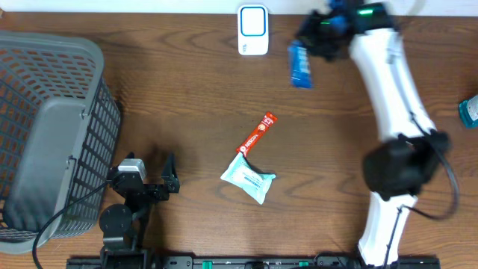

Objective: Scan the item barcode
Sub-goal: 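Carry the Oreo pack to the right edge and release it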

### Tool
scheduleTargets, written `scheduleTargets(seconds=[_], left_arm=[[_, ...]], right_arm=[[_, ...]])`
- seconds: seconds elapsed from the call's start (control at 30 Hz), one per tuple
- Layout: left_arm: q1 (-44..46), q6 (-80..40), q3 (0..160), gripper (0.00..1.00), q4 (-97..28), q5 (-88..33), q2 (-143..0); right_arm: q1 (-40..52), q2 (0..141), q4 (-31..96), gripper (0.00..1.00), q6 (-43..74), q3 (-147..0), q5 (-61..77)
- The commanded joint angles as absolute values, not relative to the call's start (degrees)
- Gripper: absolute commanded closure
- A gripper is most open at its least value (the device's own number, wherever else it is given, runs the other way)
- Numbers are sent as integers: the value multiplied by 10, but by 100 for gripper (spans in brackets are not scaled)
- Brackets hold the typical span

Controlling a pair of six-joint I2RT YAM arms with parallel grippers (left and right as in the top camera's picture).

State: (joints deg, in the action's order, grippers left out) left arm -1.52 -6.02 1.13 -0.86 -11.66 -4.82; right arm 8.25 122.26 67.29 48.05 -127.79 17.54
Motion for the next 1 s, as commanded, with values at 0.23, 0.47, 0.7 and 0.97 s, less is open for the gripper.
scheduleTargets(seconds=[0.23, 0.47, 0.7, 0.97], left_arm=[[-19, -63, 2, 2, -28, -124, -48], [-19, -63, 2, 2, -28, -124, -48], [-19, -63, 2, 2, -28, -124, -48], [-19, -63, 2, 2, -28, -124, -48]], right_arm=[[-94, 1201, 896, 99, 117, -1247, -12], [-165, 1201, 829, 99, 51, -1151, -210], [-236, 1201, 678, 99, 50, -1045, -249], [-290, 1199, 642, 1, 68, -1001, -204]])
